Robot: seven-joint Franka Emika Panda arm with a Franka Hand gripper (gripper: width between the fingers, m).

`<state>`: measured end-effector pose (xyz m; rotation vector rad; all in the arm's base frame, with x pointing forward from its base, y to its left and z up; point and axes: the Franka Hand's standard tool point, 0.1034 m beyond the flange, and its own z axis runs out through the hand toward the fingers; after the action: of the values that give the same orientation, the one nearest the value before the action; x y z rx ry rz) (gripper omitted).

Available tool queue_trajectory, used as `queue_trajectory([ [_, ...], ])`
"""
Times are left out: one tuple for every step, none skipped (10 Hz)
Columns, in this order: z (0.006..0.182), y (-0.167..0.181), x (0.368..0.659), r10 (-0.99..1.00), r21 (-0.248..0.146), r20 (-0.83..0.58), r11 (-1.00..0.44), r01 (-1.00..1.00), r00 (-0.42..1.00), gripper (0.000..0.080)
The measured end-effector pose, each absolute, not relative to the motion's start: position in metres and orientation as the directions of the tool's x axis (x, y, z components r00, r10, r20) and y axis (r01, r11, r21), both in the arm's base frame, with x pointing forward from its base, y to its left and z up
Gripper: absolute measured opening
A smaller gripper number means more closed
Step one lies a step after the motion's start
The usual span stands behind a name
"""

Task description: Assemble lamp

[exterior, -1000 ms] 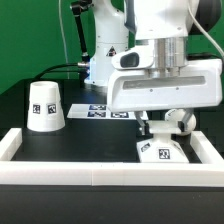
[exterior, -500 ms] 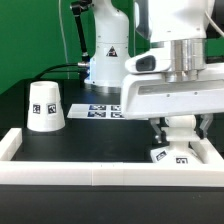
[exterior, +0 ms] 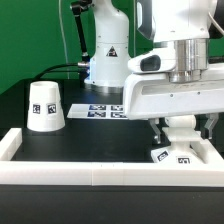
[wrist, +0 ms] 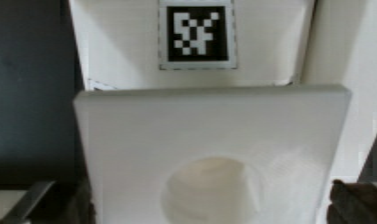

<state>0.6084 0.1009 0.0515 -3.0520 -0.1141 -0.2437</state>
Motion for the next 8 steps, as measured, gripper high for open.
queue_trajectory([
  [0.052,0.099,0.607,0.083,-0.068,0.165,-0.993,0.095,0.983,0.0689],
  [0.056,0.095,0.596,0.097,-0.063,0.166,-0.992,0.108,0.981,0.0698],
  [0.059,0.099,0.582,0.104,-0.063,0.159,-0.991,0.115,0.982,0.0698],
  [0.064,0.102,0.569,0.114,-0.061,0.160,-0.990,0.125,0.981,0.0699],
  [0.066,0.101,0.557,0.118,-0.059,0.154,-0.990,0.129,0.981,0.0699],
  [0.069,0.103,0.544,0.123,-0.058,0.154,-0.989,0.133,0.980,0.0699],
  [0.070,0.113,0.528,0.109,-0.062,0.139,-0.991,0.118,0.984,0.0699],
  [0.069,0.129,0.517,0.142,-0.057,0.128,-0.987,0.150,0.982,0.0699],
])
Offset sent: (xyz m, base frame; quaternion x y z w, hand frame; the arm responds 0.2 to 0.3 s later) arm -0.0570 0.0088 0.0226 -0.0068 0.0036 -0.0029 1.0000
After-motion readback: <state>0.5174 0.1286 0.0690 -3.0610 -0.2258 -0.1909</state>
